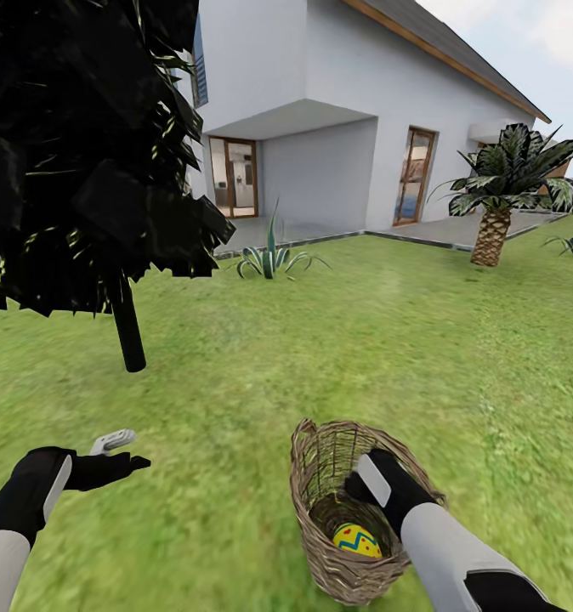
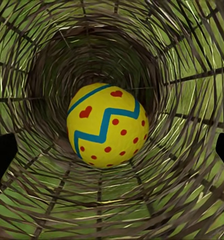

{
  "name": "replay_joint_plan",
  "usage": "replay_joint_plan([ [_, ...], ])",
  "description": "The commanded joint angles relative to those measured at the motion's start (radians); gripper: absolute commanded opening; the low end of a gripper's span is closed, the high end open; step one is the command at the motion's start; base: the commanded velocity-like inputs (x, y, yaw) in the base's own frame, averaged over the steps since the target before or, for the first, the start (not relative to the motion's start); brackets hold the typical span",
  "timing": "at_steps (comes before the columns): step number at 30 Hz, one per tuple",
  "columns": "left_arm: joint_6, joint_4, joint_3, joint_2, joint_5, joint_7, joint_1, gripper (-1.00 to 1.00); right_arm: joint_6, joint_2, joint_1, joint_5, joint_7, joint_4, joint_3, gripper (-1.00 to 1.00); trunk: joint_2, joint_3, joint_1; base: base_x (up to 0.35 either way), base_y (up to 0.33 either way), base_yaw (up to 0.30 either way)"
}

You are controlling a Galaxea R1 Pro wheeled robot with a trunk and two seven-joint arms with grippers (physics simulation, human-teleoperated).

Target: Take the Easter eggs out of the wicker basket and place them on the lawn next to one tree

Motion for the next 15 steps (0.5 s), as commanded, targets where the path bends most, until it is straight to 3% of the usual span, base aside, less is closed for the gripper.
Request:
replay_joint_plan([
  [1,0.005,-0.001,0.003,0.000,-0.005,-0.006,-0.001,1.00,0.003,0.000,0.000,-0.008,-0.008,-0.002,-0.001,1.00,0.000,-0.001,0.000,0.000,0.000,0.000],
  [15,0.005,-0.001,0.003,-0.002,-0.005,-0.004,-0.001,1.00,0.067,0.001,-0.002,-0.021,-0.011,-0.005,-0.014,1.00,0.000,-0.019,0.000,0.016,0.003,0.000],
])
